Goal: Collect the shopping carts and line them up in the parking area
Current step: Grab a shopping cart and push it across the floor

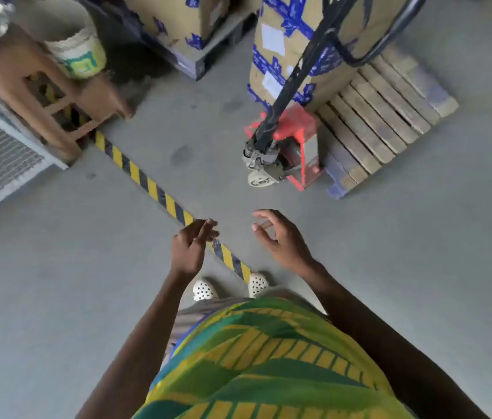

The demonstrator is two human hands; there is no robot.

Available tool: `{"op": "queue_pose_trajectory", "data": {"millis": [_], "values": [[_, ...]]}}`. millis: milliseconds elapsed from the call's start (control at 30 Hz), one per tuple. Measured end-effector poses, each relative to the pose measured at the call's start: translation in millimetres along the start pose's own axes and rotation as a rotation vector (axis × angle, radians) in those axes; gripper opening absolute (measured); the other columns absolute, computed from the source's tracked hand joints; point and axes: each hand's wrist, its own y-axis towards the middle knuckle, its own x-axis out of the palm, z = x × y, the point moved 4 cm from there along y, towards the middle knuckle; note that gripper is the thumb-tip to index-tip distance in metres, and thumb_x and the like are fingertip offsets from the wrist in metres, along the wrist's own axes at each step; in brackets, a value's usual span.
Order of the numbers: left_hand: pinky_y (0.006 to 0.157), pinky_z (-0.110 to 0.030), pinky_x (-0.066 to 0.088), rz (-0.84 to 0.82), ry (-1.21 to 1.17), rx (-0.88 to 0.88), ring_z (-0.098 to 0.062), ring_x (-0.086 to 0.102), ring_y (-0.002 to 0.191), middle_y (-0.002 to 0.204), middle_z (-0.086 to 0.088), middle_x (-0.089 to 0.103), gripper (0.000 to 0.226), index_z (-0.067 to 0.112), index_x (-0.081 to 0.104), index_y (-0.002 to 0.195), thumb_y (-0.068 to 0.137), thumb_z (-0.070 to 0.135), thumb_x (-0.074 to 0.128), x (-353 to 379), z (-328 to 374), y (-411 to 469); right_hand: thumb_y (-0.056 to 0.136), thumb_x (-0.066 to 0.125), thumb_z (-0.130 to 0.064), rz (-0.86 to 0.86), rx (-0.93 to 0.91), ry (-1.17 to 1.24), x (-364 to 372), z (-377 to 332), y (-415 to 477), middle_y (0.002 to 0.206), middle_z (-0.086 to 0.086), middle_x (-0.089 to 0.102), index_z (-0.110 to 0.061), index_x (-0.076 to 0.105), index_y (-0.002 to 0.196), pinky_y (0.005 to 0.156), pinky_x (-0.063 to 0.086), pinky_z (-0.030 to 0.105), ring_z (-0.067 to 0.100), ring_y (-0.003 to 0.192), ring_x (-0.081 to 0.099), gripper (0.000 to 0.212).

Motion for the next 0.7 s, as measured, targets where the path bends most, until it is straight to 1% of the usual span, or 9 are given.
{"op": "queue_pose_trajectory", "data": {"millis": [33,167,267,300,367,433,500,633,700], "values": [[0.071,-0.024,0.051,-0.078,-0.018,0.002,-0.014,0.072,0.08,0.085,-0.001,0.077,0.029,0.013,0.075,0.102,0.105,0.033,0.054,10.6,7.6,10.3,0.1,0.059,-0.038,0.083,0.012,0.011,-13.6,2.5,-3.6,0.12,-0.013,0.065,-0.027,0.062,0.127,0.08,0.051,0.03,0.004,0.1,0.065,0.029],[0.064,-0.013,0.047,-0.415,0.083,0.074,-0.009,0.069,0.072,0.086,-0.006,0.076,0.027,0.004,0.074,0.103,0.105,0.022,0.054,68.5,46.9,40.6,0.098,0.066,-0.032,0.414,0.214,0.138,-65.9,22.5,-35.5,0.117,-0.015,0.068,-0.031,0.065,0.122,0.086,0.055,0.03,0.006,0.097,0.067,0.024],[0.061,-0.013,0.045,-0.573,0.12,0.14,-0.004,0.065,0.065,0.086,-0.01,0.073,0.024,-0.002,0.073,0.103,0.104,0.013,0.055,121.2,79.2,48.3,0.098,0.067,-0.031,0.552,0.386,0.169,-104.0,44.7,-66.3,0.116,-0.021,0.068,-0.034,0.067,0.118,0.082,0.051,0.021,0.002,0.092,0.067,0.02],[0.061,-0.014,0.046,-0.618,0.12,0.149,-0.005,0.065,0.065,0.086,-0.012,0.073,0.023,-0.003,0.073,0.104,0.103,0.013,0.056,138.8,85.4,49.2,0.098,0.068,-0.031,0.586,0.429,0.174,-114.4,52.3,-76.5,0.117,-0.021,0.068,-0.034,0.068,0.117,0.081,0.05,0.02,0.001,0.09,0.067,0.019],[0.061,-0.017,0.048,-0.708,0.113,0.184,-0.009,0.067,0.068,0.086,-0.01,0.075,0.029,0.002,0.074,0.105,0.099,0.025,0.057,177.1,101.6,47.1,0.097,0.069,-0.032,0.676,0.485,0.195,-136.0,67.4,-95.9,0.118,-0.019,0.069,-0.035,0.069,0.115,0.082,0.052,0.021,0.0,0.088,0.067,0.018],[0.062,-0.024,0.05,-0.787,0.137,0.227,-0.016,0.069,0.071,0.086,-0.006,0.077,0.039,0.012,0.074,0.104,0.091,0.042,0.054,217.4,116.5,40.5,0.097,0.071,-0.03,0.77,0.51,0.238,-155.2,84.6,-112.4,0.116,-0.018,0.07,-0.034,0.071,0.112,0.079,0.052,0.02,0.001,0.086,0.068,0.016],[0.064,-0.03,0.052,-0.841,0.148,0.259,-0.022,0.07,0.074,0.088,-0.006,0.077,0.046,0.015,0.074,0.104,0.087,0.051,0.05,259.9,129.2,30.6,0.096,0.072,-0.028,0.851,0.527,0.303,-174.0,104.3,-126.6,0.115,-0.019,0.071,-0.031,0.072,0.11,0.074,0.049,0.017,0.004,0.086,0.069,0.015],[0.066,-0.037,0.051,-0.889,0.165,0.253,-0.034,0.07,0.077,0.088,-0.007,0.077,0.047,0.016,0.074,0.103,0.085,0.052,0.05,345.4,147.8,5.3,0.097,0.07,-0.03,0.906,0.547,0.404,-215.5,151.3,-150.8,0.113,-0.021,0.071,-0.032,0.072,0.11,0.071,0.049,0.019,0.004,0.088,0.069,0.013],[0.066,-0.039,0.05,-0.9,0.175,0.224,-0.034,0.07,0.075,0.087,-0.009,0.077,0.041,0.016,0.075,0.1,0.09,0.047,0.052,389.4,155.5,-6.5,0.098,0.069,-0.031,0.9,0.56,0.442,-237.4,179.8,-165.6,0.112,-0.022,0.071,-0.033,0.072,0.109,0.072,0.049,0.019,0.003,0.089,0.069,0.012]]}}
